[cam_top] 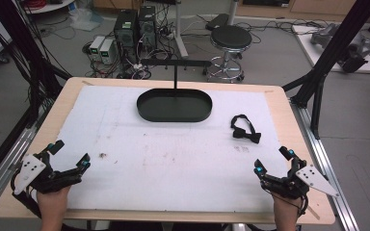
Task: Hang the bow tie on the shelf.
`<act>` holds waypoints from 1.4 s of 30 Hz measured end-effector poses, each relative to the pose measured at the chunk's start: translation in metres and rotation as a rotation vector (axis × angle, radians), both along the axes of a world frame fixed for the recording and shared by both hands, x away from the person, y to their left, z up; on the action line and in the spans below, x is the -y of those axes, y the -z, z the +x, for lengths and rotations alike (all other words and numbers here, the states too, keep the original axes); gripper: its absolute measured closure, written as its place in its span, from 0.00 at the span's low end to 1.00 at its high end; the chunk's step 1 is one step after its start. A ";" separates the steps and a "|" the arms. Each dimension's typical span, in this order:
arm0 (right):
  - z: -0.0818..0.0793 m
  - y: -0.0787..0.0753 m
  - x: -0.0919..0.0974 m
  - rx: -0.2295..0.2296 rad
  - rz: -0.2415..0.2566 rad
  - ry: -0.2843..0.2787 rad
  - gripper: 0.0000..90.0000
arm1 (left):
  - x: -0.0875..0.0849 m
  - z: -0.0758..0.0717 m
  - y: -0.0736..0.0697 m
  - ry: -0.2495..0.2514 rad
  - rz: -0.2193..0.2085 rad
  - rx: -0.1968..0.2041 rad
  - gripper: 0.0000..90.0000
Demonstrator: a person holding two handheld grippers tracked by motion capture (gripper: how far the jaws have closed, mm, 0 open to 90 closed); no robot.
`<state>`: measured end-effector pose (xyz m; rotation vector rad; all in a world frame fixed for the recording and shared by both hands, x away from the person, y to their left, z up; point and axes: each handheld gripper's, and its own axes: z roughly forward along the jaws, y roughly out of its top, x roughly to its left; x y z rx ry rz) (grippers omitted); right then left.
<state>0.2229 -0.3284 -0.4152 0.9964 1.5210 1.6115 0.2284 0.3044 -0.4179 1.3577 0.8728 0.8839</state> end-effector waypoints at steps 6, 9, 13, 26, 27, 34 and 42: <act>0.001 -0.001 0.000 0.010 -0.010 -0.004 0.01 | -0.001 -0.001 0.000 -0.004 -0.001 0.000 0.03; 0.001 -0.003 0.001 0.023 -0.031 -0.003 0.01 | 0.000 -0.002 0.000 -0.001 0.001 -0.002 0.03; 0.004 -0.008 0.002 -0.009 -0.082 -0.015 0.01 | 0.000 -0.002 -0.001 0.004 -0.002 -0.001 0.03; 0.054 -0.032 -0.005 -0.137 -0.311 -0.158 0.01 | 0.000 0.001 0.001 0.013 -0.009 -0.012 0.03; 0.054 -0.032 -0.005 -0.137 -0.311 -0.158 0.01 | 0.000 0.001 0.001 0.013 -0.009 -0.012 0.03; 0.097 -0.030 -0.007 -0.201 -0.407 -0.235 0.04 | 0.000 0.002 0.002 0.009 -0.008 -0.017 0.03; 0.136 -0.018 -0.004 -0.321 -0.495 -0.266 0.04 | 0.002 0.003 0.003 0.017 -0.004 -0.027 0.03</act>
